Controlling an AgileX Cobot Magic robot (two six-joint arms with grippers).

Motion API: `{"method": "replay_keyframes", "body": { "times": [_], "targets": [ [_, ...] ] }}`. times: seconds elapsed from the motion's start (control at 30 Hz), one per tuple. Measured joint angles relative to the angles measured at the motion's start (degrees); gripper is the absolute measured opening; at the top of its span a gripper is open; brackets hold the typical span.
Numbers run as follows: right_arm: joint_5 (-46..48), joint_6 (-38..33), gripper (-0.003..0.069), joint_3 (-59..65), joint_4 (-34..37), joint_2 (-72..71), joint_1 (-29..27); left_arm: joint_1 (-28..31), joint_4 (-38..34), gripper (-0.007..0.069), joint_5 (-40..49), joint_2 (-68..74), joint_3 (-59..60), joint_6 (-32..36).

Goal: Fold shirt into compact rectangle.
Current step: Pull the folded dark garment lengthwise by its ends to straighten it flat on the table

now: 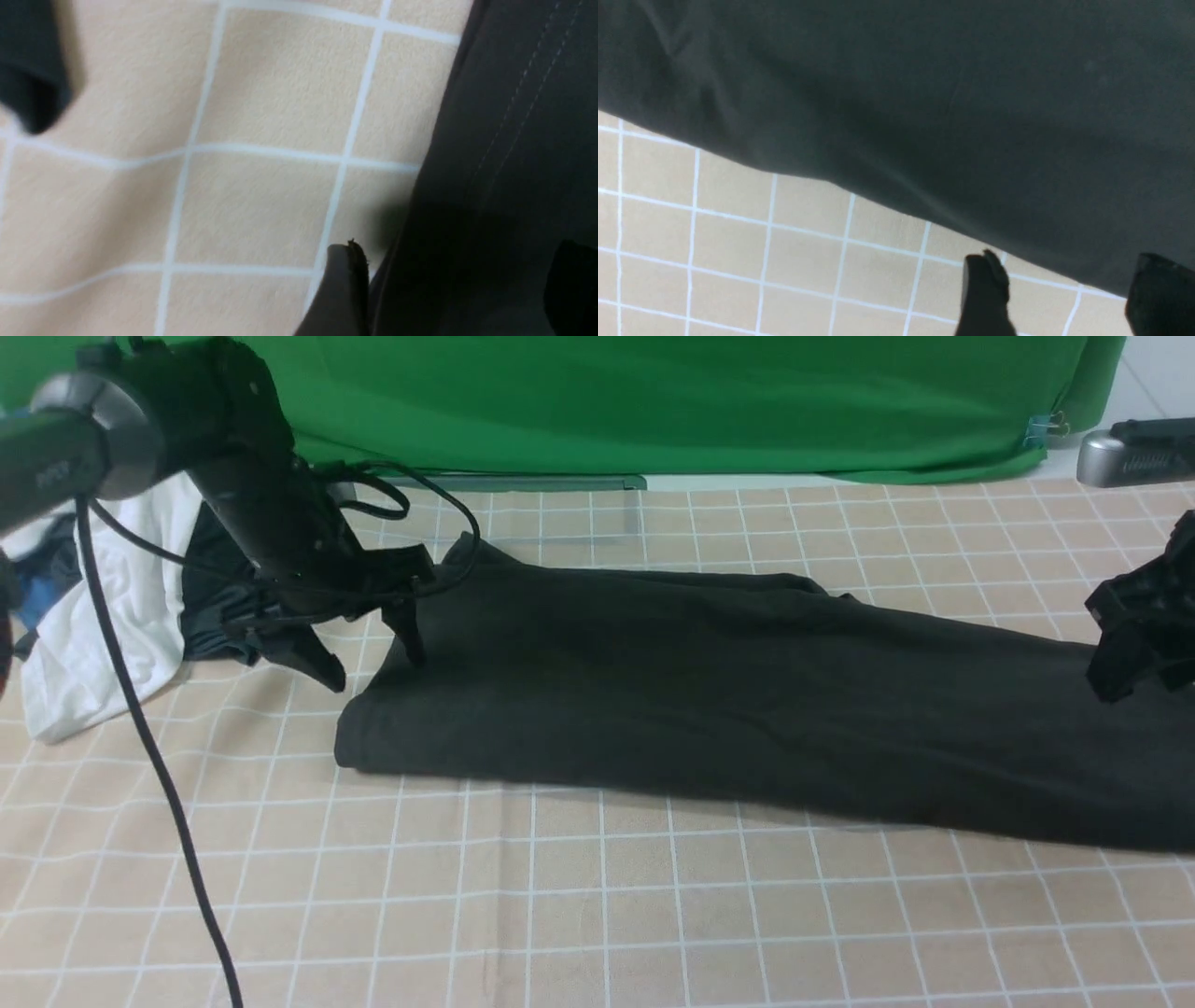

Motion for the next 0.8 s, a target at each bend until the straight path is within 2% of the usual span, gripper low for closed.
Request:
{"method": "replay_keyframes", "body": {
  "times": [0.33,0.47,0.6,0.7,0.77,0.8],
  "targets": [
    [-1.1,0.2,0.0426,0.0,0.1,0.0,0.0,0.2,-5.5,0.0523,-3.0,2.7,0.0,3.2],
    [-1.7,0.2,0.0426,0.0,0.1,0.0,0.0,0.3,-9.7,0.0498,-4.6,3.1,0.0,3.4],
    [-1.9,0.2,0.0427,0.0,0.1,0.0,0.0,0.3,-12.5,0.0418,-5.2,3.6,0.0,3.4],
    [-1.9,0.2,0.0427,0.0,0.1,0.0,0.0,0.2,-13.9,0.033,-5.9,3.8,0.0,3.4],
    [-1.9,0.2,0.0427,0.0,0.1,0.0,0.0,0.2,-15.8,0.0244,-6.6,4.0,0.0,3.4],
    [-1.9,0.2,0.0427,0.0,0.1,0.0,0.0,0.2,-16.0,0.0235,-6.7,4.0,0.0,3.4]
  ]
}}
